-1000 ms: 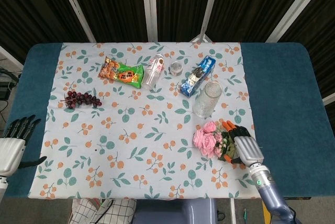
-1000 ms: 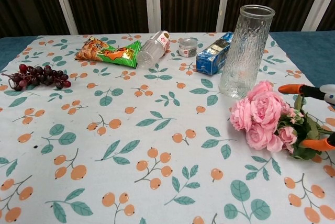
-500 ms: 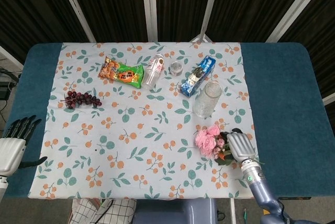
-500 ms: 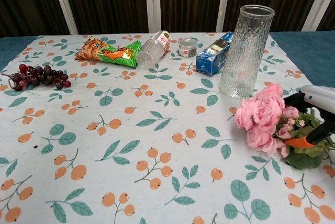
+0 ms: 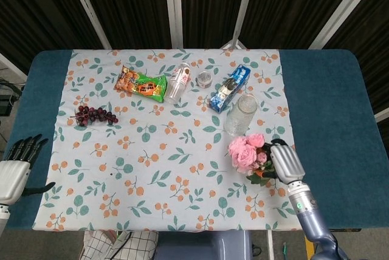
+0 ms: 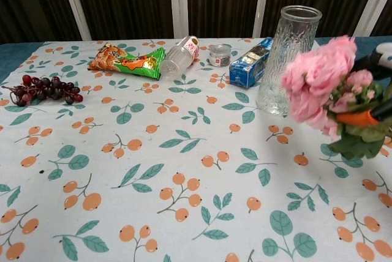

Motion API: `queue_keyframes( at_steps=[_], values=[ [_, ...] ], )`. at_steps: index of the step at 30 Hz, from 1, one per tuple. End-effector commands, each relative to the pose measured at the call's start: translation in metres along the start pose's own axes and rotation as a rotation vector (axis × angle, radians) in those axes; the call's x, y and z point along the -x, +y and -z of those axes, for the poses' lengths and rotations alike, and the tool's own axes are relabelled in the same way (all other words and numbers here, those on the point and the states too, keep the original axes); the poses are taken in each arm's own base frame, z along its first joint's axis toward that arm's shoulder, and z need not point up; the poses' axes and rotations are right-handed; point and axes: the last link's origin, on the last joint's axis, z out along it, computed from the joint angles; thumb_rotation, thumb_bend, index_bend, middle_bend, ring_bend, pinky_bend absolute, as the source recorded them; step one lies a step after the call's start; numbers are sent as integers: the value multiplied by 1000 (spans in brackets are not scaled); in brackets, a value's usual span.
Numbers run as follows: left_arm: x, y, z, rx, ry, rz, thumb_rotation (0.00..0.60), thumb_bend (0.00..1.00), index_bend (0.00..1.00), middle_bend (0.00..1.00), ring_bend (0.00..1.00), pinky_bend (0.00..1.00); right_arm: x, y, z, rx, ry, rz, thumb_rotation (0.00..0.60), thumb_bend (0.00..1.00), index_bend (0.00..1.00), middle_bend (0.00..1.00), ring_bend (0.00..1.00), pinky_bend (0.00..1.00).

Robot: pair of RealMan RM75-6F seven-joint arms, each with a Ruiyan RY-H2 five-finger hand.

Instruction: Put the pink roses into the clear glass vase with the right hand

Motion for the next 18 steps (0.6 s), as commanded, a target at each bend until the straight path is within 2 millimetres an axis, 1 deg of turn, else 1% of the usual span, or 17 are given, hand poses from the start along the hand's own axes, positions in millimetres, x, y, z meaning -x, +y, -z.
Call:
queue_keyframes(
  at_steps=[1, 3, 6, 8, 10, 13, 15, 18],
  values=[
    [0, 1, 0, 2, 2, 1, 600, 0, 0, 0, 0, 0, -41, -8, -6, -7, 141, -149, 600, 307, 586, 535, 536, 245],
    [0, 1, 0, 4, 7, -1, 600, 0, 0, 0, 0, 0, -63, -10, -11, -6, 221, -240, 600, 307, 586, 535, 536, 246],
    [0, 2, 0, 13, 21, -15, 600, 0, 0, 0, 0, 0, -93, -11, -21, -16, 334, -316, 600, 308, 586, 535, 535, 245],
    [1, 3, 1, 13, 22, -15, 600, 0, 0, 0, 0, 0, -109, -12, -27, -28, 398, -383, 600, 307, 585, 535, 527, 245],
    [1, 3, 0, 11, 23, -16, 600, 0, 0, 0, 0, 0, -124, -16, -34, -43, 469, -507, 600, 307, 578, 535, 506, 245],
    [1, 3, -1, 7, 22, -13, 600, 0, 0, 0, 0, 0, -140, -22, -46, -61, 545, -681, 600, 307, 560, 535, 477, 245],
    [2, 3, -1, 7, 20, -13, 600, 0, 0, 0, 0, 0, -145, -26, -55, -63, 572, -768, 600, 307, 553, 535, 466, 245],
    [2, 3, -1, 8, 17, -12, 600, 0, 0, 0, 0, 0, -149, -31, -69, -66, 601, -853, 600, 308, 551, 535, 461, 245]
  ],
)
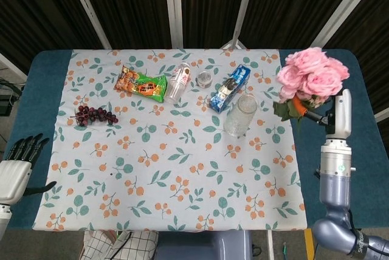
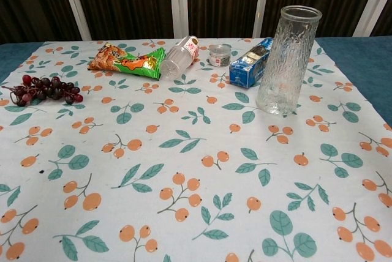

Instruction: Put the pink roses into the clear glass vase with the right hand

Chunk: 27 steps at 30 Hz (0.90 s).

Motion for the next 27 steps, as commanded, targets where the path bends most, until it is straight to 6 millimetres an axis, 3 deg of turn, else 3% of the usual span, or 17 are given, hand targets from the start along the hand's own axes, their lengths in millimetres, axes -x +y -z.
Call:
queue_keyframes(
  at_steps=[1, 18, 27],
  values=[
    [0, 0, 0, 0, -2, 0, 600, 0, 0, 0, 0, 0, 13, -6, -20, 10, 57, -143, 600, 308, 551, 535, 461, 245],
    [0, -4, -2, -15, -22, 15, 600, 0, 0, 0, 0, 0, 98, -28, -64, 8, 29, -268, 600, 308, 551, 535, 461, 245],
    [0, -5, -3, -20, -35, 24, 600, 0, 0, 0, 0, 0, 111, -17, -79, 15, 44, -226, 600, 307, 551, 535, 461, 245]
  ],
)
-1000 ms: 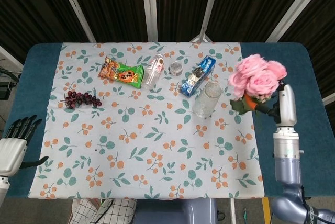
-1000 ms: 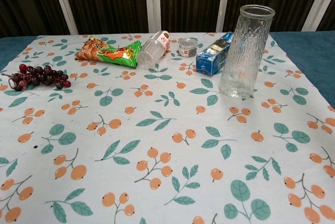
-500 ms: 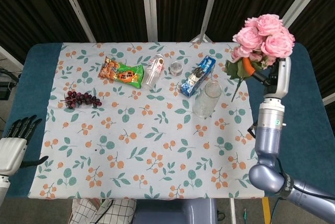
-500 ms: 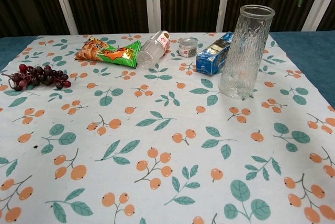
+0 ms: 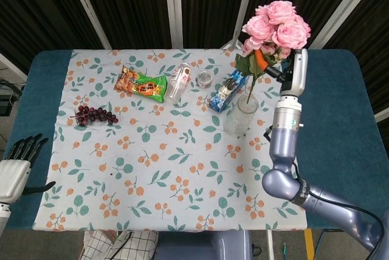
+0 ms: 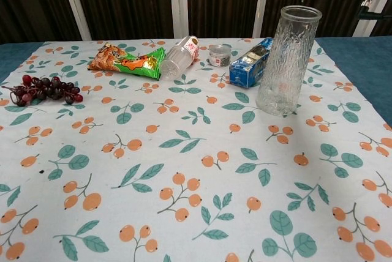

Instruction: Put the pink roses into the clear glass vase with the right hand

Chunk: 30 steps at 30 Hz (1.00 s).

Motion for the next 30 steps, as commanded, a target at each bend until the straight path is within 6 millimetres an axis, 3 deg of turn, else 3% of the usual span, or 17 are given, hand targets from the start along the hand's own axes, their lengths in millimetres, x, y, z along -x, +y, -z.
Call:
queue_keyframes(
  at_steps=[1, 15, 30],
  values=[
    [0, 0, 0, -1, -2, 2, 600, 0, 0, 0, 0, 0, 3, 7, -4, 9, 4, 8, 600, 307, 551, 535, 461, 245],
    [1, 1, -1, -3, -7, 1, 600, 0, 0, 0, 0, 0, -10, 40, 7, 76, 31, 9, 600, 307, 550, 535, 461, 245],
    [2, 3, -1, 5, -11, 5, 600, 0, 0, 0, 0, 0, -32, 68, 51, 158, 19, 9, 600, 307, 530, 534, 453, 246]
  ],
)
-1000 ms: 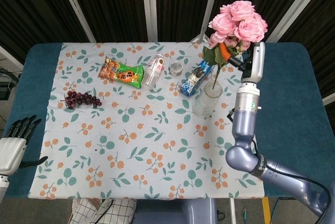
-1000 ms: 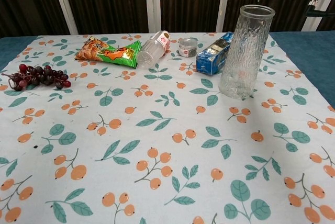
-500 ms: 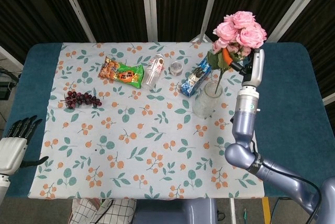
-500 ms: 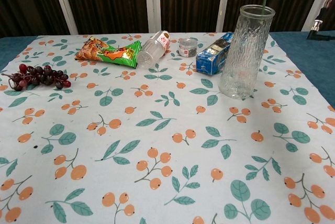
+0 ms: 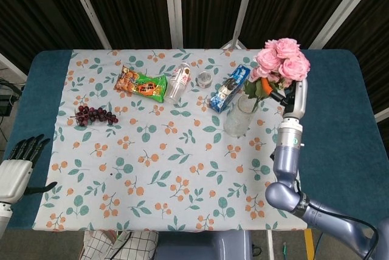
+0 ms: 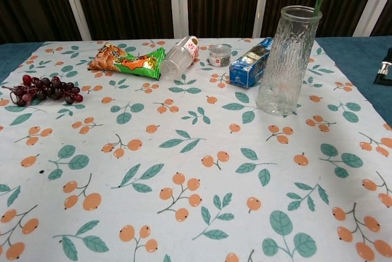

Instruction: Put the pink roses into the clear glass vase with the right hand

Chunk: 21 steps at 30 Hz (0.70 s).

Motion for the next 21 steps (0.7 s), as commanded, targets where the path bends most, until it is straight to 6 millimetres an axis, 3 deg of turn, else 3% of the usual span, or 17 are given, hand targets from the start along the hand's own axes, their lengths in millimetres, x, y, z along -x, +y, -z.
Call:
queue_keyframes(
  at_steps=[1, 11, 21],
  values=[
    [0, 0, 0, 2, -1, 0, 600, 0, 0, 0, 0, 0, -4, 4, 9, 6, -9, 4, 600, 307, 530, 534, 453, 246],
    [1, 2, -1, 4, -6, 5, 600, 0, 0, 0, 0, 0, 0, 10, 22, 14, -29, 14, 600, 307, 530, 534, 453, 245],
    [0, 1, -1, 0, -12, 13, 600, 0, 0, 0, 0, 0, 25, 13, 11, 6, -50, 61, 600, 307, 530, 534, 453, 245]
  ],
)
